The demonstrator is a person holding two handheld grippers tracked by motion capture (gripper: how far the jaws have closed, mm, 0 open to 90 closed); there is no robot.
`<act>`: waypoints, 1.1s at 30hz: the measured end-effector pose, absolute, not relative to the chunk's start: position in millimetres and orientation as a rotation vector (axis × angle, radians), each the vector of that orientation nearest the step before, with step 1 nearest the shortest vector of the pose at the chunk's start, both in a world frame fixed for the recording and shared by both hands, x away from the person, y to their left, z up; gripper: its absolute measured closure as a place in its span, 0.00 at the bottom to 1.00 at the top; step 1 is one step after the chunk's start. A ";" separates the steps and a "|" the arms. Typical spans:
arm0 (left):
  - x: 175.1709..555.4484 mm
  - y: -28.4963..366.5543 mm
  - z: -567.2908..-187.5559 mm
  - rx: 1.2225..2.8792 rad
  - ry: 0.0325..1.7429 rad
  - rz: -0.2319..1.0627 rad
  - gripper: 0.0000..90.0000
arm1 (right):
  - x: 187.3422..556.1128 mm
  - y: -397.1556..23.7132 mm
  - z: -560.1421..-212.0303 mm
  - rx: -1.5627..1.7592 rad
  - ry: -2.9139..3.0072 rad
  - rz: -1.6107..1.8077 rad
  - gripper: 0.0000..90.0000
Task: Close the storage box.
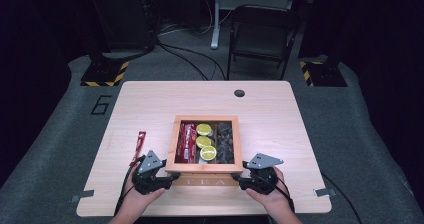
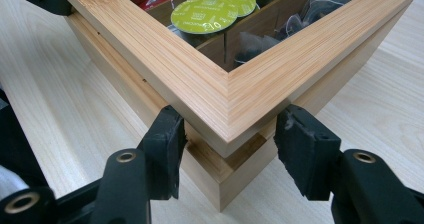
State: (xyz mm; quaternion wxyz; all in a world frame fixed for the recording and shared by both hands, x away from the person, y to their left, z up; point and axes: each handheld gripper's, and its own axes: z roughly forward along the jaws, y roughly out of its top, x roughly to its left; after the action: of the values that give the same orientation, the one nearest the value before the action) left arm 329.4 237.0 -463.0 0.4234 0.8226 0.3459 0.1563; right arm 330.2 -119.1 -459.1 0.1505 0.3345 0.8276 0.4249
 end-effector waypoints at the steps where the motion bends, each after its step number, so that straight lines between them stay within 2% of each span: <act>1: 329.8 236.8 -463.3 2.056 0.866 0.392 0.42 | 330.3 -119.2 -459.3 0.959 2.380 1.218 0.50; 12: 330.6 234.6 -466.0 2.091 0.871 0.373 0.35 | 331.6 -116.7 -462.9 0.971 2.412 1.188 0.45; 19: 331.8 231.0 -470.2 2.132 0.880 0.388 0.27 | 333.1 -113.6 -466.5 0.968 2.435 1.147 0.36; 33: 331.7 230.9 -469.5 2.152 0.878 0.378 0.26 | 334.0 -113.3 -467.7 0.969 2.461 1.127 0.33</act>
State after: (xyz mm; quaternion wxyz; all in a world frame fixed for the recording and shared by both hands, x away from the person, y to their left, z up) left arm 331.7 230.9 -469.5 0.3835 0.8440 0.3445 0.1482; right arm 334.0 -113.3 -467.7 0.1330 0.3341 0.8484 0.3884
